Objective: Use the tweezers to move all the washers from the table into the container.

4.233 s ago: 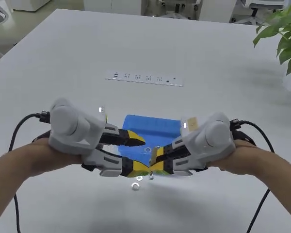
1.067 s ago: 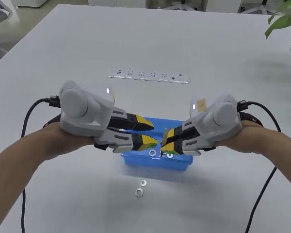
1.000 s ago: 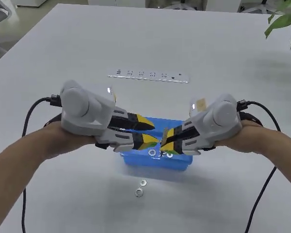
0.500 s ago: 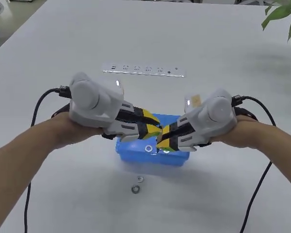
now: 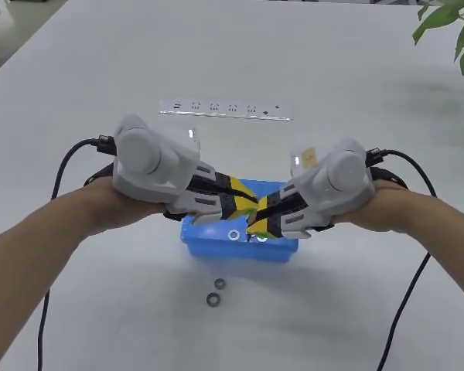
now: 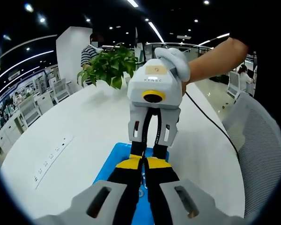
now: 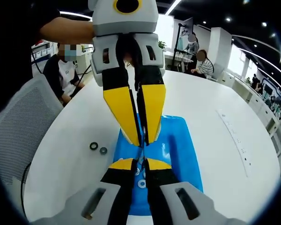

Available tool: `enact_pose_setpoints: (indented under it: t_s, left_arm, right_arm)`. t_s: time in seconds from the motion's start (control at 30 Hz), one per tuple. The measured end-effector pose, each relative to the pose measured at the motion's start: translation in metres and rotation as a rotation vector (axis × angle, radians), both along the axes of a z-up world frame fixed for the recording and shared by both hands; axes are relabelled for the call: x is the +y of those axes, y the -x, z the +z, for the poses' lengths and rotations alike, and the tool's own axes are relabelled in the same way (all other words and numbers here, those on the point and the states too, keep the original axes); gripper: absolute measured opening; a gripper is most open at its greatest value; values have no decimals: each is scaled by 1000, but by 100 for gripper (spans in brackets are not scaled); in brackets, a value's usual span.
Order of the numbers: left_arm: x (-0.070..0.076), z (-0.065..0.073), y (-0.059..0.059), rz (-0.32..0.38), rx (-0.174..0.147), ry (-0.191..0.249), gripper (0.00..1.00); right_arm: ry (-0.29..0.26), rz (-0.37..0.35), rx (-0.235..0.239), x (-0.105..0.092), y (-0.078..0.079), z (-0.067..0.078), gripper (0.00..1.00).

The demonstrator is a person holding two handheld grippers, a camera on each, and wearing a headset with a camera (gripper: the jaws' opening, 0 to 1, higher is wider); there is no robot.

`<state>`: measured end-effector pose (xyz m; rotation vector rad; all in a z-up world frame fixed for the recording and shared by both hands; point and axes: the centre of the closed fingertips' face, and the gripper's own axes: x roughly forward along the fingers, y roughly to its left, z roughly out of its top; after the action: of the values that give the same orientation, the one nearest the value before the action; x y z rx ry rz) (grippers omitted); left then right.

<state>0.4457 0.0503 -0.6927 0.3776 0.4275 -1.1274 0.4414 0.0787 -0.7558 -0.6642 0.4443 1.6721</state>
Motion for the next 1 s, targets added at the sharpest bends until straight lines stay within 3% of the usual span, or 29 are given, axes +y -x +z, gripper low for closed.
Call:
enact_pose_setpoints:
  t_s: [0.47, 1.0]
  left_arm:
    - [2, 2, 0, -2, -6, -2, 6]
    - [2, 18, 4, 13, -6, 14, 5]
  right_arm:
    - [1, -4, -12, -1, 0, 4, 13]
    - [-2, -62, -10, -11, 1, 18, 23]
